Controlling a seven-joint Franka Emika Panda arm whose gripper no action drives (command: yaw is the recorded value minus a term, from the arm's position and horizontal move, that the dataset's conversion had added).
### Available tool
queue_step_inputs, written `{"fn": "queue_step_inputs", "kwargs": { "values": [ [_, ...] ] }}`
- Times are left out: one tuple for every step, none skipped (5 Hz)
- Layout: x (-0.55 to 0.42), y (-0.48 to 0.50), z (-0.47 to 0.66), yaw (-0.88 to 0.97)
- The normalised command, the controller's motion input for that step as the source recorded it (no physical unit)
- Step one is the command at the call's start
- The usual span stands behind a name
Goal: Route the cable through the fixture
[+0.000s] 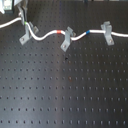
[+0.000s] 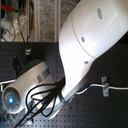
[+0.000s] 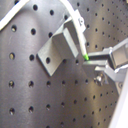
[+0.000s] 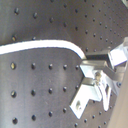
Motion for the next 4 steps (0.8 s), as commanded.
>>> {"fn": "queue_step_inputs", "kwargs": {
  "values": [
    [-0.068, -0.079, 0.24, -0.02],
    [-0.197, -0.141, 0.32, 0.00],
    [-0.280, -0.131, 0.26, 0.00],
    [-0.184, -0.052, 0.02, 0.00]
  ]
}}
